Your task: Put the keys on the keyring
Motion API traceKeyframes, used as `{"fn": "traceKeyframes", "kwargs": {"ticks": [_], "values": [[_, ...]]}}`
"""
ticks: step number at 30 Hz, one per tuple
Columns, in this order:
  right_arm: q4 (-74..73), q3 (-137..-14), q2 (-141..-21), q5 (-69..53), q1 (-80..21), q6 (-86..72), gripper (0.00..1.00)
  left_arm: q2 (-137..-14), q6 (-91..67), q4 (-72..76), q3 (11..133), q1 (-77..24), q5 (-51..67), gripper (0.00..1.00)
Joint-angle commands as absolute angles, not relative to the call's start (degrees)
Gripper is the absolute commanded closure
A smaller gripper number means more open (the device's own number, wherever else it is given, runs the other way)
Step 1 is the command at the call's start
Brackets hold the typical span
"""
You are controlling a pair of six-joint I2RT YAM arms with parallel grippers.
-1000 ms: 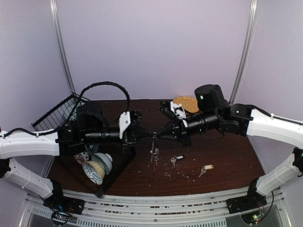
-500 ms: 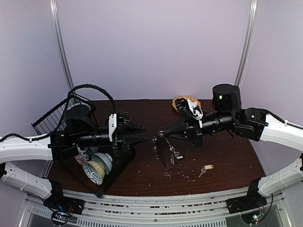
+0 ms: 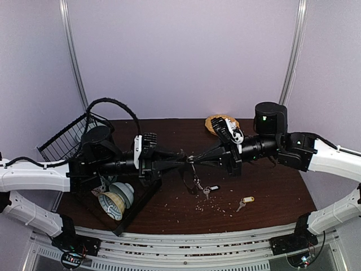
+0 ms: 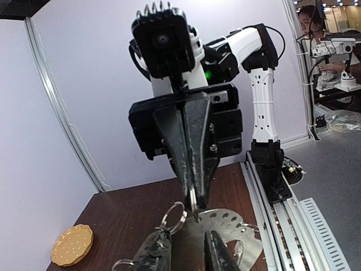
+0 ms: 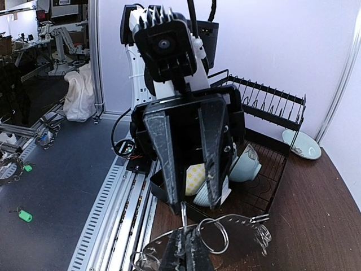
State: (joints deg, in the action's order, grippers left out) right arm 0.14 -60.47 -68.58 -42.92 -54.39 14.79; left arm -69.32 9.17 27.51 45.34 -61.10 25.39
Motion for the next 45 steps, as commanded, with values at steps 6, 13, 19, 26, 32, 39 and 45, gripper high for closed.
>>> {"fn": "traceKeyframes", "kwargs": {"ticks": [6, 13, 19, 26, 32, 39, 45], "values": [[3.3, -61.0, -68.4, -44.4, -54.6, 13.7, 1.00, -72.2, 9.5, 31.0, 48.1, -62.6, 23.2, 0.79], [4.0, -60.6, -68.6, -43.8, -54.7, 13.2, 1.00, -72.2, 7.5, 37.6, 46.2, -63.1, 21.9, 0.76], [4.7, -60.6, -68.8, -43.8, -54.7, 12.5, 1.00, -73.2, 7.6, 37.3, 47.0, -63.7, 21.9, 0.87], [4.3, -60.5, -69.1, -43.4, -54.7, 12.8, 1.00, -73.8, 8.3, 35.4, 48.3, -64.2, 21.4, 0.94], [4.0, -60.1, -69.2, -42.8, -54.8, 12.9, 1.00, -73.5, 8.2, 36.2, 47.7, -64.4, 21.5, 1.00], [-0.6, -60.8, -67.1, -35.6, -54.7, 14.1, 0.57, -71.4, 13.2, 26.9, 48.3, -64.5, 16.3, 1.00], [-6.3, -61.4, -64.1, -33.0, -54.7, 18.1, 0.62, -69.2, 26.5, 13.9, 50.5, -67.6, 3.5, 1.00]]}}
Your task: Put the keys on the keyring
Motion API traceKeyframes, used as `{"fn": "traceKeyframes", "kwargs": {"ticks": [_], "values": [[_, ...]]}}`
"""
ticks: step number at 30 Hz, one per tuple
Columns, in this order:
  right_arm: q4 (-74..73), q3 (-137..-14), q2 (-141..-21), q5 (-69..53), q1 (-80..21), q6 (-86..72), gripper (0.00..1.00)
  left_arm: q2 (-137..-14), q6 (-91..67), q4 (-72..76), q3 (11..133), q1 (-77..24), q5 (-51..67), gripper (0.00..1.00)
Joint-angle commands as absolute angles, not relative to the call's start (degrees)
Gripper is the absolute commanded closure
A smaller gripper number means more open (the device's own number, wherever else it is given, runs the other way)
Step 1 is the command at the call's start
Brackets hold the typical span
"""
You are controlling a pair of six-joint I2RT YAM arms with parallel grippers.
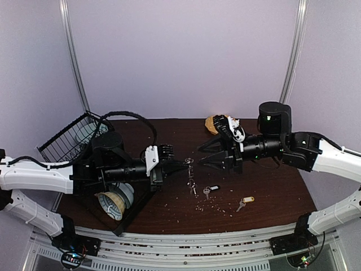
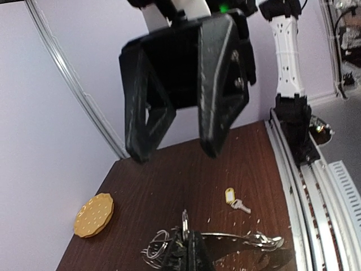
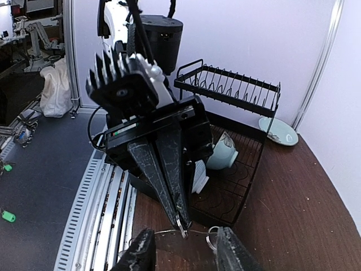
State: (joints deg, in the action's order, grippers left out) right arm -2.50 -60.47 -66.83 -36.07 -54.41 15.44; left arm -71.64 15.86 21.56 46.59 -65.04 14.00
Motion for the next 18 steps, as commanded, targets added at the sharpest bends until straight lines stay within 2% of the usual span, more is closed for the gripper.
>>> {"fn": "traceKeyframes", "kwargs": {"ticks": [1, 8, 18], "values": [[-6.5, -61.7, -64.1, -32.6, -54.8, 18.0, 0.63, -69.3, 28.3, 12.3, 51.3, -68.2, 1.5, 1.00], [-4.9, -60.8, -67.0, -28.1, -57.3, 18.5, 0.65, -70.9, 30.7, 3.9, 56.4, -69.4, -3.7, 1.00], [-4.6, -60.6, -68.0, -24.9, -60.5, 22.5, 0.74, -70.1, 30.6, 1.4, 57.4, -70.0, -1.2, 1.00]]}}
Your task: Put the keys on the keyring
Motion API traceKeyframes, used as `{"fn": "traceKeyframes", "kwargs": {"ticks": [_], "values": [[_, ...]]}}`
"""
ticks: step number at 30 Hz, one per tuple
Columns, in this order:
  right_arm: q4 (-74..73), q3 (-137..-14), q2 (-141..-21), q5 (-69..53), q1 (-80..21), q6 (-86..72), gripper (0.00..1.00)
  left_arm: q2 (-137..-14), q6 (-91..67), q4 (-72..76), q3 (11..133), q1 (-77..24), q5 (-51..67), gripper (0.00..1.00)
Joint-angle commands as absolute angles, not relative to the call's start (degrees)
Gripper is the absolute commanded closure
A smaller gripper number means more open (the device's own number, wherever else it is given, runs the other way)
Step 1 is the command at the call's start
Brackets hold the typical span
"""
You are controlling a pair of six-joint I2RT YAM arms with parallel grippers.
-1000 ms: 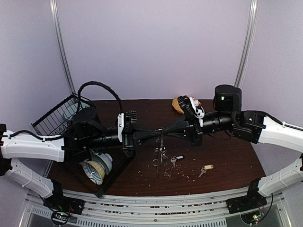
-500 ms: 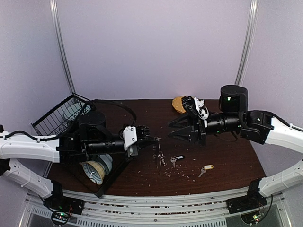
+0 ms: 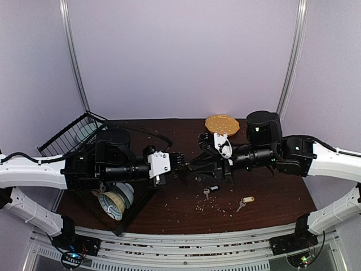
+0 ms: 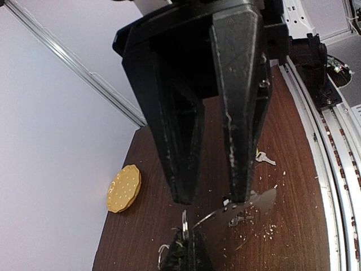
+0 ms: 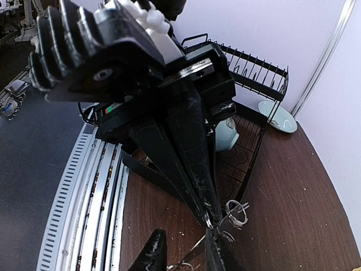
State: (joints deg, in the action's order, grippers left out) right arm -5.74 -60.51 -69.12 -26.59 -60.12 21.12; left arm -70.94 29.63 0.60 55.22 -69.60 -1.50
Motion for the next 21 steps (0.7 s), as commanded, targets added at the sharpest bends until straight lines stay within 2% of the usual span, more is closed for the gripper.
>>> {"fn": "traceKeyframes", "kwargs": {"ticks": [1, 13, 21], "values": [[-4.4, -60.4, -67.6, -24.8, -60.6, 22.6, 0.74, -70.1, 30.7, 1.5, 57.3, -70.0, -1.3, 1.00], [-6.0, -62.4, -72.1, -24.5, -60.6, 21.7, 0.77, -69.9, 28.5, 2.0, 57.3, -70.0, 1.4, 1.00], [-5.3, -62.3, -72.2, -23.6, -60.6, 21.5, 0.95, -69.3, 28.5, 2.3, 56.8, -70.0, 2.6, 1.00]]}}
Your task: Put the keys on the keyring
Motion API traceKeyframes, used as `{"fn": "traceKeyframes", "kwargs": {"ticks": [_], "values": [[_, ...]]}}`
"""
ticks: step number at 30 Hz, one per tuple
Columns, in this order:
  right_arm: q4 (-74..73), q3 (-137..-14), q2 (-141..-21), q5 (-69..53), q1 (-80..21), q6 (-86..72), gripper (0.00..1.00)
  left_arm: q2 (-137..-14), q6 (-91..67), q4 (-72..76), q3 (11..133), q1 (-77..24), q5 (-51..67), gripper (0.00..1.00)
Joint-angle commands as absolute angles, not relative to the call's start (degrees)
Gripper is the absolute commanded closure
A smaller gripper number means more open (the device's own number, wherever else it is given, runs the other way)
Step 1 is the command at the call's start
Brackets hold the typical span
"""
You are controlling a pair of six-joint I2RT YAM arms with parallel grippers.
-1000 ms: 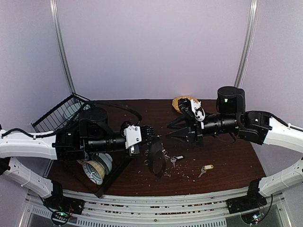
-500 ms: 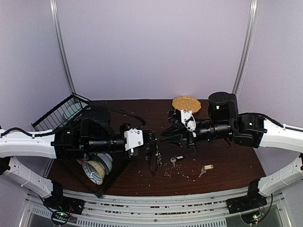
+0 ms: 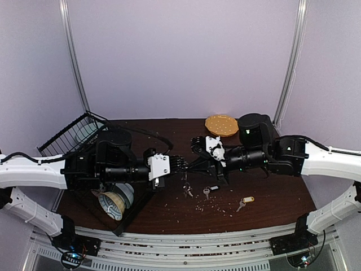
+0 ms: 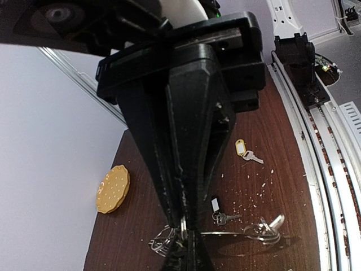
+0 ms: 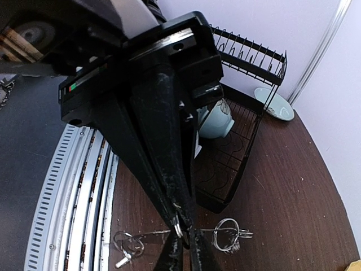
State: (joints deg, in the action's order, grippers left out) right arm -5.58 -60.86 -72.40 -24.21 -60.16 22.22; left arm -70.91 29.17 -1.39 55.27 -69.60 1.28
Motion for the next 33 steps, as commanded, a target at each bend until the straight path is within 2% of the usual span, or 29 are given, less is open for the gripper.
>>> {"fn": "traceKeyframes", "kwargs": {"ticks": [1, 7, 8, 9, 10, 12, 14, 22, 33], "values": [[-5.4, -62.3, -72.2, -23.7, -60.6, 21.4, 0.98, -69.3, 28.5, 2.3, 56.8, -70.0, 2.4, 1.00], [-5.4, -62.1, -71.2, -25.2, -60.6, 21.3, 1.00, -69.0, 28.1, 3.2, 56.3, -70.0, 1.7, 1.00], [-5.0, -61.6, -70.5, -26.1, -60.4, 21.4, 1.00, -68.4, 27.6, 4.2, 55.8, -70.0, 1.2, 0.91], [-4.1, -61.1, -69.5, -27.4, -60.2, 21.5, 1.00, -67.7, 27.3, 5.0, 55.0, -70.0, 1.1, 0.75], [-2.9, -60.2, -68.3, -29.7, -59.9, 21.5, 1.00, -66.6, 27.3, 6.0, 54.0, -69.9, 1.4, 0.65], [-0.5, -58.7, -65.8, -35.3, -58.8, 21.2, 1.00, -64.4, 27.3, 9.1, 51.2, -70.0, 2.6, 0.53], [1.1, -58.0, -64.0, -38.9, -58.5, 20.4, 1.00, -62.7, 27.2, 12.5, 48.7, -70.0, 3.7, 0.48], [5.7, -57.4, -61.8, -48.2, -58.4, 16.3, 1.00, -64.9, 26.0, 14.5, 50.3, -70.0, 9.7, 0.51], [16.2, -53.1, -60.8, -44.0, -58.4, 12.1, 1.00, -67.9, 18.2, 27.4, 49.8, -70.0, 20.8, 0.65]]}}
